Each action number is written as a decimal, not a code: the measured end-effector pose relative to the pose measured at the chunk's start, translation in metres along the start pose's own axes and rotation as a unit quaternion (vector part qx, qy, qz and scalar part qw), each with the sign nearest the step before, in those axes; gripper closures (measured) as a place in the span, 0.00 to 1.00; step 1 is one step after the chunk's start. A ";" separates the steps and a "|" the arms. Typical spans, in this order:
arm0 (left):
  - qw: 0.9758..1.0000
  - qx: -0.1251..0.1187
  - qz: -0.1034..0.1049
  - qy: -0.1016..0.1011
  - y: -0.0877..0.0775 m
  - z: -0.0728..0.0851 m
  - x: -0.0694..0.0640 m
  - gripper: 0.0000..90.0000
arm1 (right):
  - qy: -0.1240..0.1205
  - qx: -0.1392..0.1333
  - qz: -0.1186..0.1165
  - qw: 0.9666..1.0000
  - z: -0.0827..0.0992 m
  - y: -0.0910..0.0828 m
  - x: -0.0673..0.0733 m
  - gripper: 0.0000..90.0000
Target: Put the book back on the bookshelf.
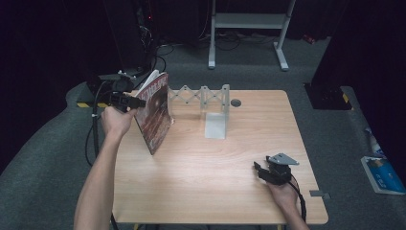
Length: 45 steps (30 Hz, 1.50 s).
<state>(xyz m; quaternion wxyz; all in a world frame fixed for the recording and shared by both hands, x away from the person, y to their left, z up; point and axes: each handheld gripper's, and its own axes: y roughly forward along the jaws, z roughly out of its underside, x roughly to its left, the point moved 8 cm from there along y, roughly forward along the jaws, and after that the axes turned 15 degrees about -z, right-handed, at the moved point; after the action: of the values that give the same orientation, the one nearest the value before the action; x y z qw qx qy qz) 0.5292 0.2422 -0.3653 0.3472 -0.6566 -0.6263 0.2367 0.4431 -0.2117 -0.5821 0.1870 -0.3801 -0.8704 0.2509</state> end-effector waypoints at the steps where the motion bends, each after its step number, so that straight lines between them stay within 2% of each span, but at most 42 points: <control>1: 1.000 -0.013 -0.002 -0.007 -0.001 0.000 0.000 0.93 | 0.000 0.000 0.000 1.000 0.000 0.000 0.000 0.45; 3: 1.000 -0.027 -0.010 -0.005 0.000 0.000 0.003 0.93 | 0.000 0.000 0.000 1.000 0.000 0.000 0.000 0.45; 6: 0.999 -0.040 -0.011 -0.013 0.000 0.000 0.003 0.93 | 0.000 0.000 0.000 1.000 0.000 0.000 0.000 0.45; 15: 0.998 -0.052 -0.017 -0.033 0.005 -0.006 0.010 0.93 | 0.000 0.000 0.000 1.000 0.000 0.000 0.000 0.45; 29: 0.995 -0.082 -0.017 -0.054 0.015 -0.017 0.005 0.93 | 0.000 0.000 0.000 1.000 0.000 0.000 0.000 0.45; 39: 0.993 -0.095 -0.011 -0.067 0.023 -0.017 0.004 0.93 | 0.000 0.000 0.000 1.000 0.000 0.000 0.000 0.45; 45: 0.993 -0.093 -0.009 -0.069 0.025 -0.014 0.006 0.92 | 0.000 0.000 0.000 1.000 0.000 0.000 0.000 0.44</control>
<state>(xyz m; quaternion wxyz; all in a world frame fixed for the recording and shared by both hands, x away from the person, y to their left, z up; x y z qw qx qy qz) 0.5565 0.2468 -0.3740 0.2423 -0.6623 -0.6743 0.2190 0.4429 -0.2117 -0.5820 0.1875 -0.3801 -0.8703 0.2509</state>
